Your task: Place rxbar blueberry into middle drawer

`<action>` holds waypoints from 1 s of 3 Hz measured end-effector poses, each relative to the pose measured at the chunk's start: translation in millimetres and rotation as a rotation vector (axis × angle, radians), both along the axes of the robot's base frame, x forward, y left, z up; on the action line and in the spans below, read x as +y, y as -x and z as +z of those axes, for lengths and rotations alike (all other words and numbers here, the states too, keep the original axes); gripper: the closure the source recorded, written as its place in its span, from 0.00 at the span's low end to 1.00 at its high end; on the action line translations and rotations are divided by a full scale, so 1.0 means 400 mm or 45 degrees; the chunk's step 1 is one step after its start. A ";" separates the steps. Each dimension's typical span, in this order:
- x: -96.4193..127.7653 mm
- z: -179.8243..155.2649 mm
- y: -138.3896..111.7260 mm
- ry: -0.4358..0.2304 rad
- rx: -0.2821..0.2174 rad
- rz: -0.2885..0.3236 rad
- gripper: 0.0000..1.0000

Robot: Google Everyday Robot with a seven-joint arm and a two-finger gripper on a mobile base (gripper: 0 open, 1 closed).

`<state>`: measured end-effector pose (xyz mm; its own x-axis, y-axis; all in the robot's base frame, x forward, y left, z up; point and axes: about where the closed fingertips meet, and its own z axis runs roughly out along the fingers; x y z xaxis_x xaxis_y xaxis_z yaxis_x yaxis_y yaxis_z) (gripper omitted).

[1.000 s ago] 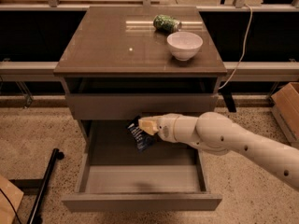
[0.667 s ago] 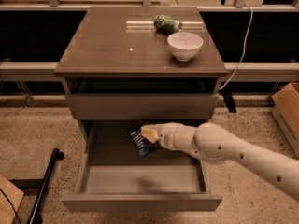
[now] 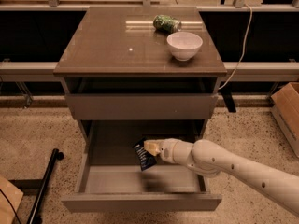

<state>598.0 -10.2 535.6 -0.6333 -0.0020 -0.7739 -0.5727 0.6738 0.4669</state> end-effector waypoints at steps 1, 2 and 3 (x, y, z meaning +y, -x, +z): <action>-0.014 -0.078 0.007 0.006 0.077 -0.010 1.00; -0.027 -0.112 0.007 -0.008 0.116 -0.053 0.82; -0.023 -0.113 0.008 -0.010 0.117 -0.051 0.59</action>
Offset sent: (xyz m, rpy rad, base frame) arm -0.0021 -0.0228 -0.0613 0.0197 0.1273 -0.0944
